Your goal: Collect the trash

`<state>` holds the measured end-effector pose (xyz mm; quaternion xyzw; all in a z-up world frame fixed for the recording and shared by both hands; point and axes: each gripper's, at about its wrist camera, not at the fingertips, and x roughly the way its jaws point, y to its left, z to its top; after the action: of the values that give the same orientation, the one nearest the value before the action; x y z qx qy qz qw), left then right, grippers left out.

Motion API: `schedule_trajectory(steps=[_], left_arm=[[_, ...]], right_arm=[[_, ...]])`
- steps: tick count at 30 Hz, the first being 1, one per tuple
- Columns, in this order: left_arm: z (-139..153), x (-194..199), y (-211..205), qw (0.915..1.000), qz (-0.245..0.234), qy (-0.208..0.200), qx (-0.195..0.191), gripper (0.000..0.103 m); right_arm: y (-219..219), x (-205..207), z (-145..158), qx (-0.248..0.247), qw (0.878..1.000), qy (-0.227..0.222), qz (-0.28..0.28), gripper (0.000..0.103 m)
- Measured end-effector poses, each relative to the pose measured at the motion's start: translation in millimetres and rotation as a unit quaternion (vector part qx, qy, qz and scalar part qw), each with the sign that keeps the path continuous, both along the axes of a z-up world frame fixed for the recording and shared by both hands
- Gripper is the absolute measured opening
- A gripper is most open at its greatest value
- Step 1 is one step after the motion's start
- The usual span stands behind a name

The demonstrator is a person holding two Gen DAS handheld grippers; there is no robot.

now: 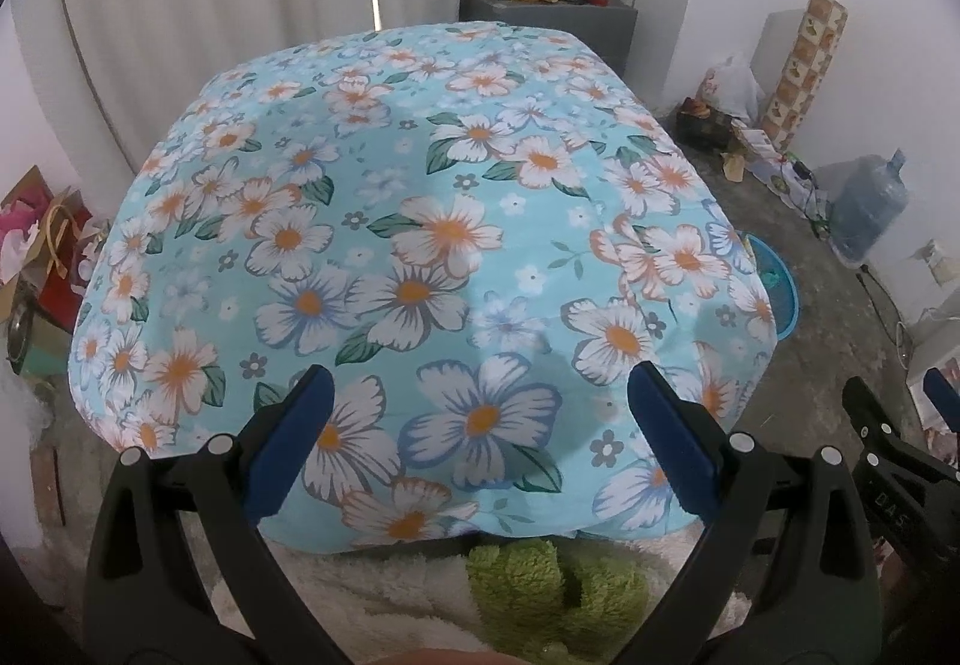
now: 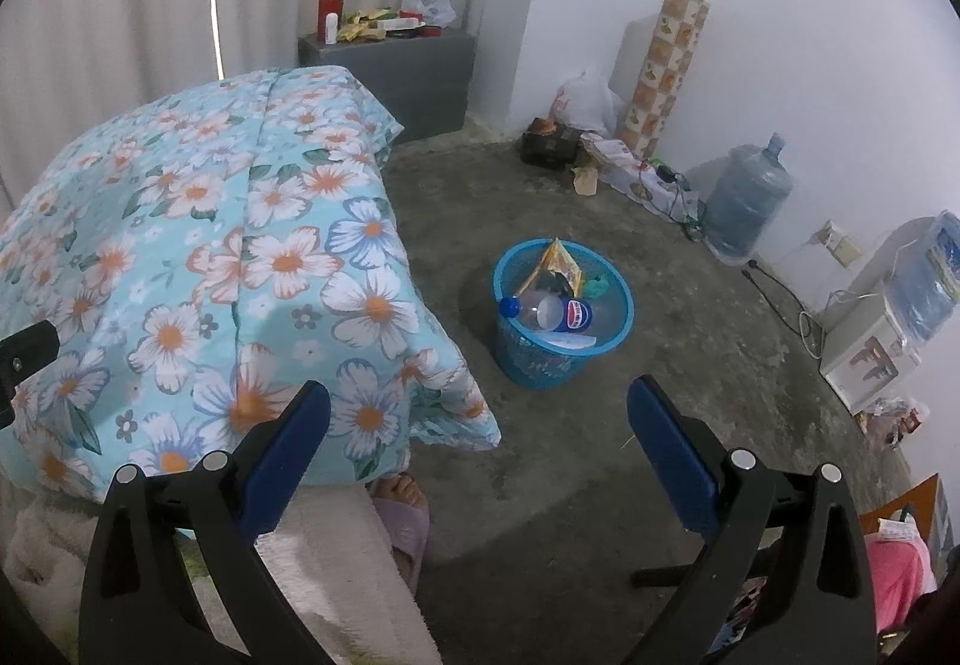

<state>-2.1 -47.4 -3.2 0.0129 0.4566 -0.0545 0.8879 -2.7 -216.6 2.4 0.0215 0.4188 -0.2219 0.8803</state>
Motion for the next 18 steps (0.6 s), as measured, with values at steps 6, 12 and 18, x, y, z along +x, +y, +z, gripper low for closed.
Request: schedule_trajectory(steps=[6,12,18], left_arm=[[0.2,-0.7,-1.6,1.0000,0.000,0.001,0.000,0.094],[-1.5,-0.1,-2.2,1.0000,0.000,0.005,0.001,0.094],[-2.2,0.5,-2.0,1.0000,0.000,0.002,0.004,0.094]], right_arm=[[-3.6,-2.6,3.4,-0.003,1.000,-0.003,-0.007,0.096],[-6.8,-2.5,1.4,0.000,1.000,0.000,-0.012,0.096],[-7.1,-2.0,1.3,0.000,1.000,-0.004,-0.010,0.096]])
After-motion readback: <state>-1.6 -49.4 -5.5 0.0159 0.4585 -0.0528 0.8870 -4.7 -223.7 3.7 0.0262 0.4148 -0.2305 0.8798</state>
